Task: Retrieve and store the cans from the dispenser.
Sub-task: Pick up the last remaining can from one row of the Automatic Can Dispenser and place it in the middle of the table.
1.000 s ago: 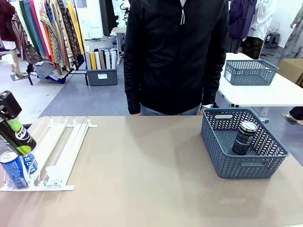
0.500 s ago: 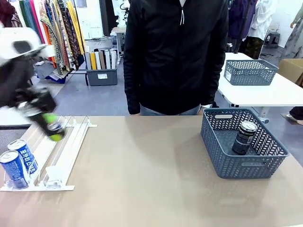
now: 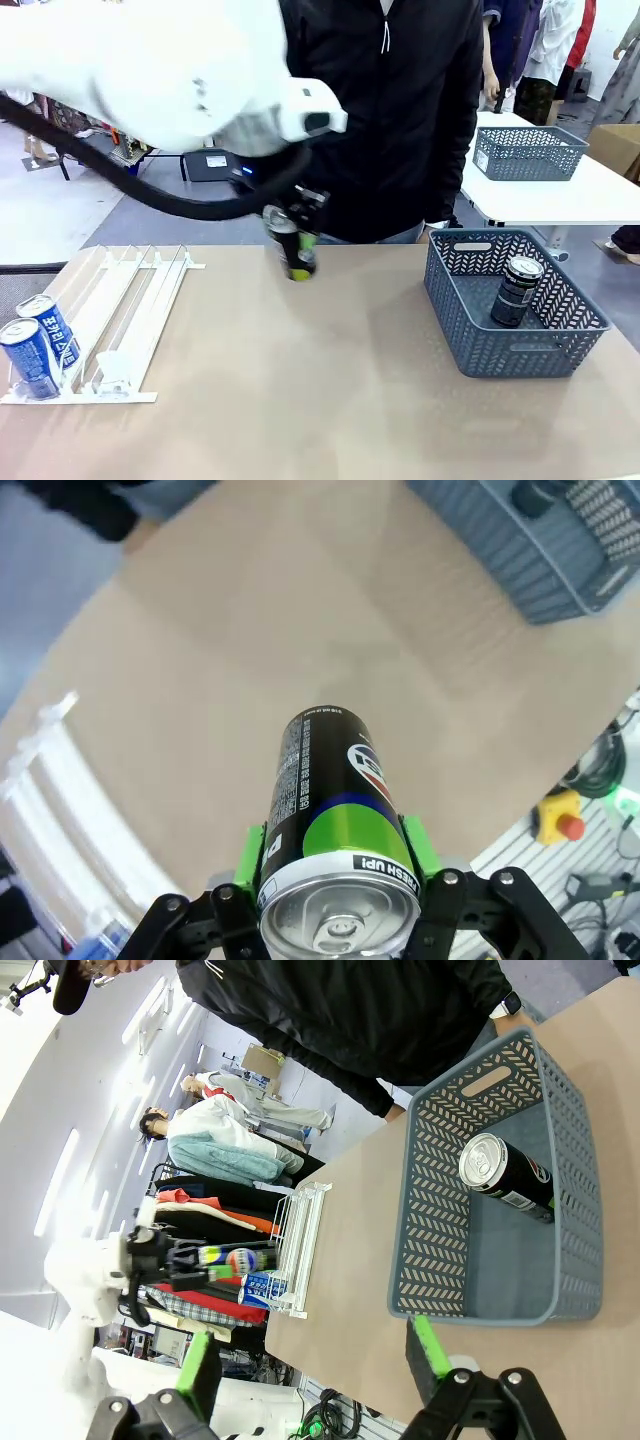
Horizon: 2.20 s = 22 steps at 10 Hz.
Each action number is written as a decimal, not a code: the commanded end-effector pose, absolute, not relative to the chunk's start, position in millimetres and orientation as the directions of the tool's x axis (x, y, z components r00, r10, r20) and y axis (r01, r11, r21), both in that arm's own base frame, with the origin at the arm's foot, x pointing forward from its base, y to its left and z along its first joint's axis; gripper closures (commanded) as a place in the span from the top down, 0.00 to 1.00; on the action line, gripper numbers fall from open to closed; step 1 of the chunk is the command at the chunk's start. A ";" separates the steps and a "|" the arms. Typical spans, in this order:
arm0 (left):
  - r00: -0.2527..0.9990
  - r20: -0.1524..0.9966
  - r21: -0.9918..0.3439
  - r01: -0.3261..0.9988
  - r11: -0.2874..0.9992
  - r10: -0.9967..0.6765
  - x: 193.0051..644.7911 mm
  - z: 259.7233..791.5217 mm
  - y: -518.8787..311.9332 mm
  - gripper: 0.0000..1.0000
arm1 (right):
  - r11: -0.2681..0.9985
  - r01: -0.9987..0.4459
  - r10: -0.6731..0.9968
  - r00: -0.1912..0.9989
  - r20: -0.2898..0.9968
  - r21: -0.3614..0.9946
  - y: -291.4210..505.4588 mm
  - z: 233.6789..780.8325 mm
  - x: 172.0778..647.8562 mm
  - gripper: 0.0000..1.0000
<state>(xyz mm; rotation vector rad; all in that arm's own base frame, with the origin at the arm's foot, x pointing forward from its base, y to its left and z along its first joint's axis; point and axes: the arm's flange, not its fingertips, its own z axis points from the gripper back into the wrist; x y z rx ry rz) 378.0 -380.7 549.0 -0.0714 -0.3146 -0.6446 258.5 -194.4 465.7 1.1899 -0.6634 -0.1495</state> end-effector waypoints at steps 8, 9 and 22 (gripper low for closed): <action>0.775 0.146 -0.046 0.625 0.779 -0.614 411.7 478.7 -408.8 0.00 | 0.379 -0.240 -0.442 0.802 0.403 0.894 -194.6 467.3 257.6 1.00; 0.794 0.095 -0.087 0.607 0.790 -0.600 428.0 454.8 -407.8 0.00 | 0.379 -0.240 -0.442 0.802 0.403 0.894 -194.6 467.3 257.6 1.00; 0.818 0.085 -0.070 0.575 0.815 -0.569 450.7 419.1 -395.1 1.00 | 0.379 -0.240 -0.442 0.802 0.403 0.894 -194.6 467.3 257.6 1.00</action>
